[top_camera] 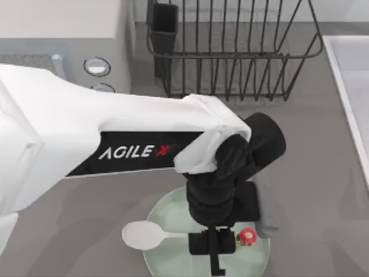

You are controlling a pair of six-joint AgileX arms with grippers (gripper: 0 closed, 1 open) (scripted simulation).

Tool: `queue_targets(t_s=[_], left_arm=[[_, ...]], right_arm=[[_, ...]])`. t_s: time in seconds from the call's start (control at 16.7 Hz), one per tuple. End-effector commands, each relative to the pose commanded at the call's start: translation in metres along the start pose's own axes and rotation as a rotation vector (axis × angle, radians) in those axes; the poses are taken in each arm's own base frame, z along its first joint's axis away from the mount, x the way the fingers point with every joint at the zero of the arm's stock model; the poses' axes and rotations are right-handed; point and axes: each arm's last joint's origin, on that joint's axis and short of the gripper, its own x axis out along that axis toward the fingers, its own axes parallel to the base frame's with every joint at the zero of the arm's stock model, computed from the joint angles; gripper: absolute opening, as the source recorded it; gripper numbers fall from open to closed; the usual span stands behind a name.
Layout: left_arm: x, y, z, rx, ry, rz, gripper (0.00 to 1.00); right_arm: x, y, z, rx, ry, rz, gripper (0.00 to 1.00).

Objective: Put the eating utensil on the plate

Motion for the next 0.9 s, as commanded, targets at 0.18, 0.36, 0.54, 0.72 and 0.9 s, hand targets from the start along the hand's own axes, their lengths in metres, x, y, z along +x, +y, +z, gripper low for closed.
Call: queue_targets(t_s=[0.18,0.36,0.54,0.72,0.9], left_arm=[[0.0000,0.0000,0.0000,0.000,0.000,0.000,0.15],[0.0000,0.0000,0.0000,0.000,0.000,0.000,0.38],[0.0000,0.0000,0.0000,0.000,0.000,0.000,0.60],[0.0000,0.0000,0.0000,0.000,0.000,0.000,0.83],[0.0000,0.0000,0.0000,0.000,0.000,0.000,1.00]], right_arm=[[0.0000,0.0000,0.0000,0.000,0.000,0.000,1.00],[0.0000,0.0000,0.0000,0.000,0.000,0.000,1.00],[0.0000,0.0000,0.0000,0.000,0.000,0.000,1.00],[0.0000,0.0000,0.0000,0.000,0.000,0.000,1.00],[0.0000,0.0000,0.0000,0.000,0.000,0.000,1.00]])
